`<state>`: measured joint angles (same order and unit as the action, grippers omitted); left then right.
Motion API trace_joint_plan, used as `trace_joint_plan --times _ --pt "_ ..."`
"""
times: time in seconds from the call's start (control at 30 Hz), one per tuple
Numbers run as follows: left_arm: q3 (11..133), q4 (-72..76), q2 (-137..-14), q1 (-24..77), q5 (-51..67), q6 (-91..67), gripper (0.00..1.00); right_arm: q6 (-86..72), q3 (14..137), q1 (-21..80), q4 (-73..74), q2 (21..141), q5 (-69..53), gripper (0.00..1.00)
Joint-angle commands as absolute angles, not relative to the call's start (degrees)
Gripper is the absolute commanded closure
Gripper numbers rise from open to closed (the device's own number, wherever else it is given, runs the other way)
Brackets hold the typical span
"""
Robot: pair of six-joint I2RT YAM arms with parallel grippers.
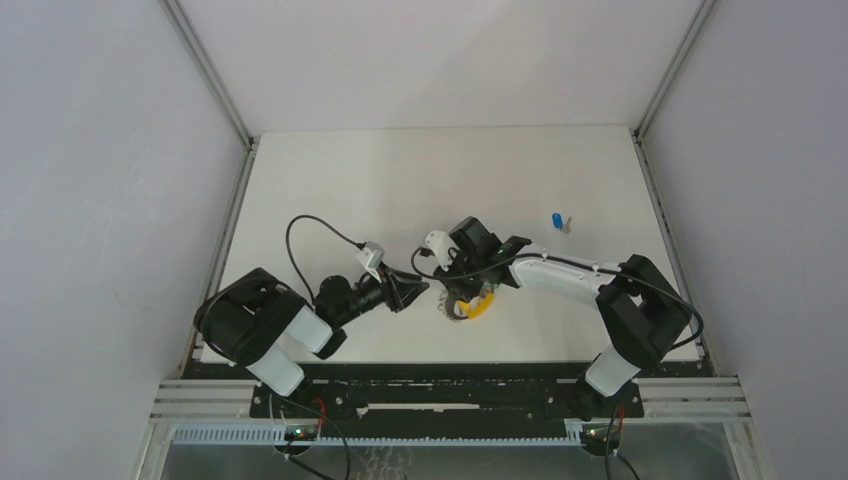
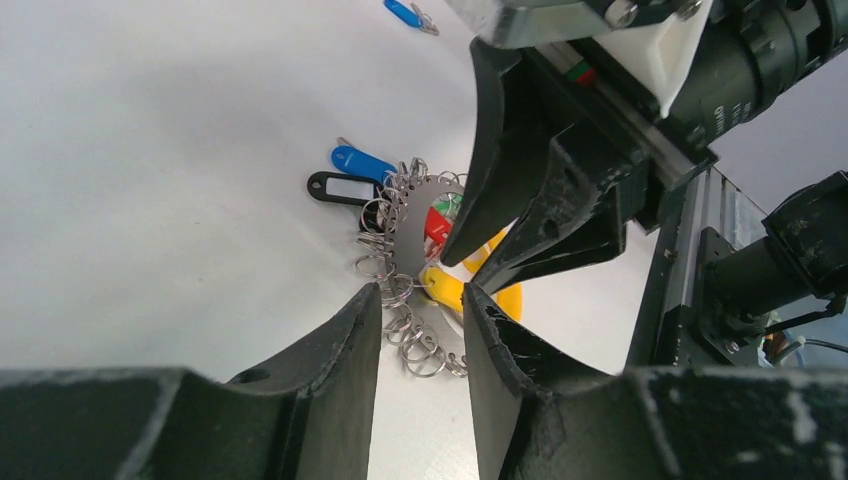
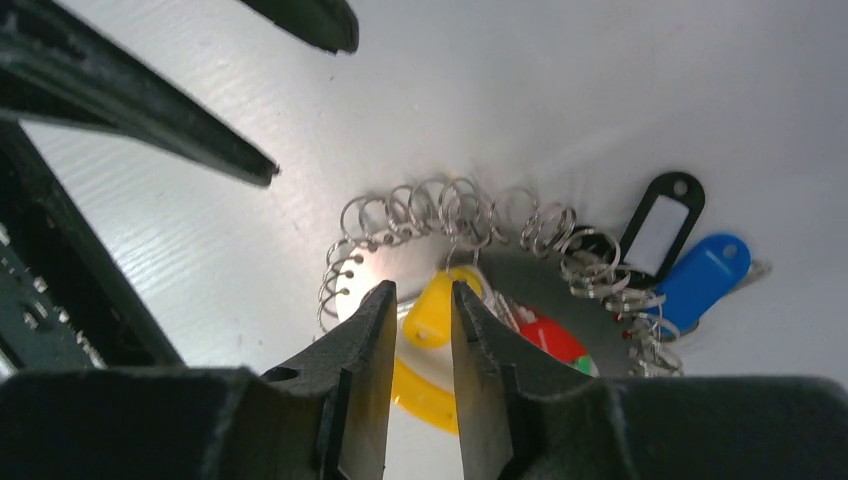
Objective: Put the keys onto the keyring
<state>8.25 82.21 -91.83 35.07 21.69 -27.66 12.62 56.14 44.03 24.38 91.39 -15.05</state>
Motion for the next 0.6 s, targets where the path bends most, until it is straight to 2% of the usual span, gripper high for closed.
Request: trace_joint_plan --times 0.0,0.57 --pt "8.03 84.90 -91.53 34.59 20.94 -29.09 0.60 11.82 56.51 45.21 17.45 93.62 -12.59 0.73" --pt "9.32 84.95 -92.99 34.37 22.72 -28.86 0.60 12.38 56.56 45.97 18.10 97.05 -9.34 0.79"
